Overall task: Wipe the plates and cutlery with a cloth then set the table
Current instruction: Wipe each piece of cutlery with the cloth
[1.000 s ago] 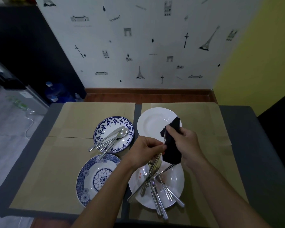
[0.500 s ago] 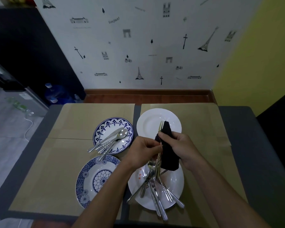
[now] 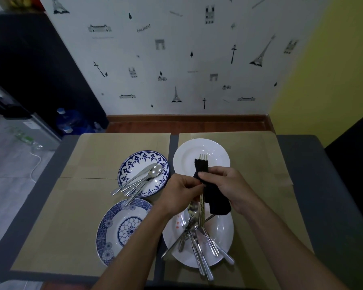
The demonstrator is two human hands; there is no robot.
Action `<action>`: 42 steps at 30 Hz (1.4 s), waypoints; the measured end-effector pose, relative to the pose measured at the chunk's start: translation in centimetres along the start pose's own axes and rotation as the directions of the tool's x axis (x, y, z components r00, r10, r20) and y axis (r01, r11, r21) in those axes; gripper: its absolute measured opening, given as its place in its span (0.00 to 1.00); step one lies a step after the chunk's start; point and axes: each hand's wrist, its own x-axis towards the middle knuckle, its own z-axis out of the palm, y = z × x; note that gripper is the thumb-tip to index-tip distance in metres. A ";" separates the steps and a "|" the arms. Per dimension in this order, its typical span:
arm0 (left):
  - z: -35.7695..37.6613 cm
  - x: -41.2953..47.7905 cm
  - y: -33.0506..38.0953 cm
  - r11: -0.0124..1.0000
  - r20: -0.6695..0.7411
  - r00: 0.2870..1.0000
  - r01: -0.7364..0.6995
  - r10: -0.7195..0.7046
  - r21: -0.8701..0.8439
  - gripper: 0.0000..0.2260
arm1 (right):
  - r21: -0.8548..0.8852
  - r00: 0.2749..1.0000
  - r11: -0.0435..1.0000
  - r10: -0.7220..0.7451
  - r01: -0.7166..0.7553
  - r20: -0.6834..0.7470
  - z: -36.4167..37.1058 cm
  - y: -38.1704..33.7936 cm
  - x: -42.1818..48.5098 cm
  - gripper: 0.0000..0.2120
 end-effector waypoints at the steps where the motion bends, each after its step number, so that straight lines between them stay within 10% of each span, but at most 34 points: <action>1: 0.0 0.0 -0.1 1.000 -0.006 1.000 0.007 -0.007 0.004 0.11 | -0.027 1.000 1.000 -0.012 0.012 0.003 0.1 0.0 0.0 0.05; 11: -2.2 1.0 3.3 0.994 -0.257 0.962 0.076 -0.093 -0.078 0.12 | -0.135 0.999 0.990 -0.027 0.032 0.034 -0.3 -1.1 -0.7 0.06; 19: -3.6 2.1 5.0 0.986 -0.112 0.981 0.157 -0.162 -0.049 0.04 | -0.182 0.985 0.983 0.020 0.012 0.170 -0.2 -1.7 -1.0 0.06; 35: -4.3 3.4 3.4 0.984 -0.513 0.843 0.090 -0.159 -0.157 0.08 | -0.288 0.928 0.953 0.185 -0.090 0.322 -1.5 -1.5 -0.8 0.07; 42: -4.9 3.4 2.9 0.961 -0.595 0.776 0.054 -0.211 -0.270 0.07 | -0.112 0.987 0.989 0.106 -0.092 0.125 -3.2 -1.0 -0.2 0.09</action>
